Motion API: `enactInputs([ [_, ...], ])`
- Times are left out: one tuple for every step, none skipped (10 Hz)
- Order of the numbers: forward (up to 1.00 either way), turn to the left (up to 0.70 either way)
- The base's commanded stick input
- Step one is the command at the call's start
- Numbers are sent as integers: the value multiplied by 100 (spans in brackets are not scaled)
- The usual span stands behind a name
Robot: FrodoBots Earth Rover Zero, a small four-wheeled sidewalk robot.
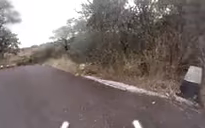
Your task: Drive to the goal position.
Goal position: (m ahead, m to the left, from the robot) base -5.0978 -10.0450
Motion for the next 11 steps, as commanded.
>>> enactInputs([
  [0, -50],
  [0, -50],
  [0, -50],
  [0, -50],
  [0, -50],
  [0, -50],
  [0, -50],
  [0, -50],
  [0, -50],
  [0, -50],
  [0, -50],
])
